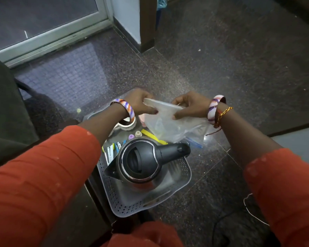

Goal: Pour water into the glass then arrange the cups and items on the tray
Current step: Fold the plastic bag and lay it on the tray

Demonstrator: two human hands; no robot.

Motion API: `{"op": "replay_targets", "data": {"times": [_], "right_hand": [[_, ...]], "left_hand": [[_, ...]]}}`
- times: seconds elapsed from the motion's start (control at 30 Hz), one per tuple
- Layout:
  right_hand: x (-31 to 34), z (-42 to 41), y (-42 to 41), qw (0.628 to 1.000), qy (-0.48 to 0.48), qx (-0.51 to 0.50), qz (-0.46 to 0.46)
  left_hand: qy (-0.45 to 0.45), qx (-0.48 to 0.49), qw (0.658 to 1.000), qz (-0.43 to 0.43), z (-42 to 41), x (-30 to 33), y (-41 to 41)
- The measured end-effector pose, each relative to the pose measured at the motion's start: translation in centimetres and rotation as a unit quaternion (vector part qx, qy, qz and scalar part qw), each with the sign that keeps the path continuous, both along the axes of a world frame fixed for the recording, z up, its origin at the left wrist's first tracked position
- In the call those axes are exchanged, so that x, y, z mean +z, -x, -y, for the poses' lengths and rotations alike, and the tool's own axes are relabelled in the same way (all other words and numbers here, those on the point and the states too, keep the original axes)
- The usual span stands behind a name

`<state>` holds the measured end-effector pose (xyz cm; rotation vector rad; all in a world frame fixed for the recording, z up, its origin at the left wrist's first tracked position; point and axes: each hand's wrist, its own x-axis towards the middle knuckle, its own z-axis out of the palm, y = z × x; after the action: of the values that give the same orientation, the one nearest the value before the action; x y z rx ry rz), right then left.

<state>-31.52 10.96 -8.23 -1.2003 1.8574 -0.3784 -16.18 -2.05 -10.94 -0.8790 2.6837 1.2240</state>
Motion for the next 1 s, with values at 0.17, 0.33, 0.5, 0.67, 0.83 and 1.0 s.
{"op": "replay_targets", "data": {"times": [0.17, 0.33, 0.5, 0.67, 0.83, 1.0], "right_hand": [[-1.3, -1.9, 1.7, 0.966, 0.071, -0.248, -0.004], [-1.9, -1.1, -1.0, 0.842, 0.012, -0.372, 0.391], [-1.1, 1.6, -2.0, 0.823, 0.089, -0.451, 0.333], [-1.6, -0.3, 0.8, 0.958, 0.061, -0.28, 0.014], [-2.5, -1.0, -0.9, 0.994, -0.062, -0.073, -0.045], [-2.7, 0.8, 0.0, 0.984, 0.008, -0.024, -0.175]], "left_hand": [[-0.19, 0.214, 0.956, -0.068, 0.7, -0.1, -0.5], [-0.379, 0.341, 0.856, -0.085, 0.3, 0.1, -0.7], [-0.463, 0.319, 0.826, -0.039, -0.7, 0.4, -0.8], [-0.384, 0.323, 0.865, -0.014, -0.5, 0.3, -2.3], [-0.346, 0.32, 0.882, 0.01, 0.2, 0.2, -4.4], [-0.328, 0.283, 0.901, 0.033, -0.4, -0.1, -5.1]]}}
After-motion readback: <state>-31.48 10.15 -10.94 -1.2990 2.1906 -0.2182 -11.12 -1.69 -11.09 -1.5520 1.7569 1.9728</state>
